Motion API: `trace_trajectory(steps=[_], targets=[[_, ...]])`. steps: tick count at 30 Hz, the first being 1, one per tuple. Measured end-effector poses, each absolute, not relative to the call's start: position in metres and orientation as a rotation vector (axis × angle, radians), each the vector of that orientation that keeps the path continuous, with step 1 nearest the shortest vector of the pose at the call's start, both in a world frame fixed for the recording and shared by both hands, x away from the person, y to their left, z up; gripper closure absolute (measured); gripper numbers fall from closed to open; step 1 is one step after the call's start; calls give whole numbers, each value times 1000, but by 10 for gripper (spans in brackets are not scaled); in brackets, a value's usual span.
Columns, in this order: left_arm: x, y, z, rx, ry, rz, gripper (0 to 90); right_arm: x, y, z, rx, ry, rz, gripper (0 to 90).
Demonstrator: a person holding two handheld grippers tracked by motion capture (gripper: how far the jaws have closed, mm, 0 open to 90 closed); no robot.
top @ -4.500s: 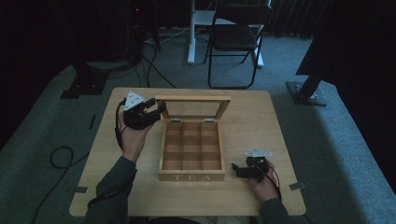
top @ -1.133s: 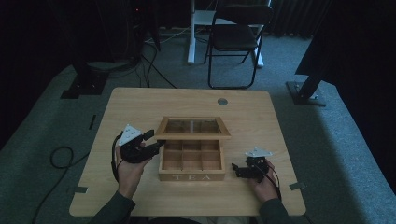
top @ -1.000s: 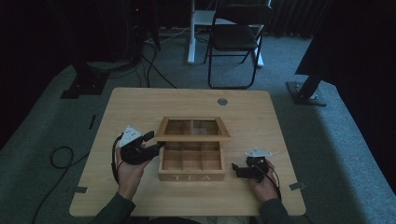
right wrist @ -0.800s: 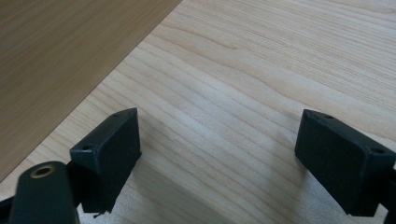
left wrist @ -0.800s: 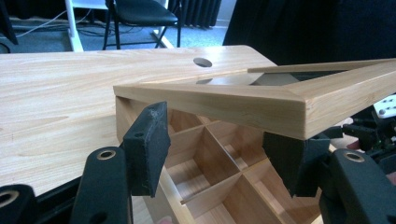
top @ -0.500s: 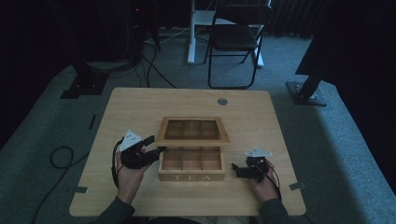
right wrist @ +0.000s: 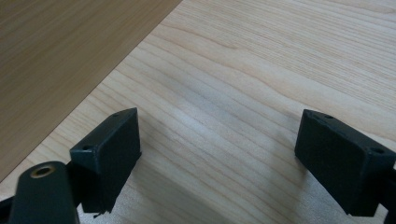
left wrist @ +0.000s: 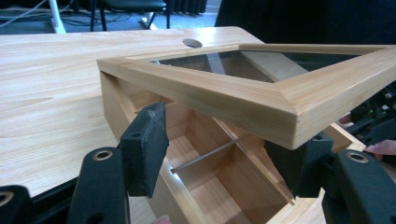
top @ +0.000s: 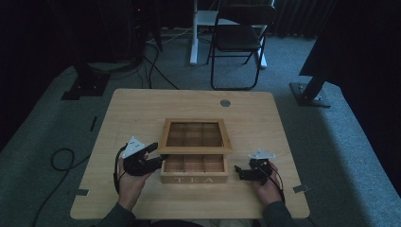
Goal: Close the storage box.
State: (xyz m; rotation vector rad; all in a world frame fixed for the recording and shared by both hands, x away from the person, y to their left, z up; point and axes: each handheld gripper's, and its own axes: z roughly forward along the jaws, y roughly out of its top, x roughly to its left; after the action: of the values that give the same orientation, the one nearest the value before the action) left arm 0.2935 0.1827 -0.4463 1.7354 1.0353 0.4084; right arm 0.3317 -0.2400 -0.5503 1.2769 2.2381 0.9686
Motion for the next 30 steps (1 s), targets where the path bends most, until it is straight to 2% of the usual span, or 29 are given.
trace_trajectory(steps=[30], targets=[[281,177,-465,1777,1047,410,371,332,-240,-550,1278,2239,968,138]])
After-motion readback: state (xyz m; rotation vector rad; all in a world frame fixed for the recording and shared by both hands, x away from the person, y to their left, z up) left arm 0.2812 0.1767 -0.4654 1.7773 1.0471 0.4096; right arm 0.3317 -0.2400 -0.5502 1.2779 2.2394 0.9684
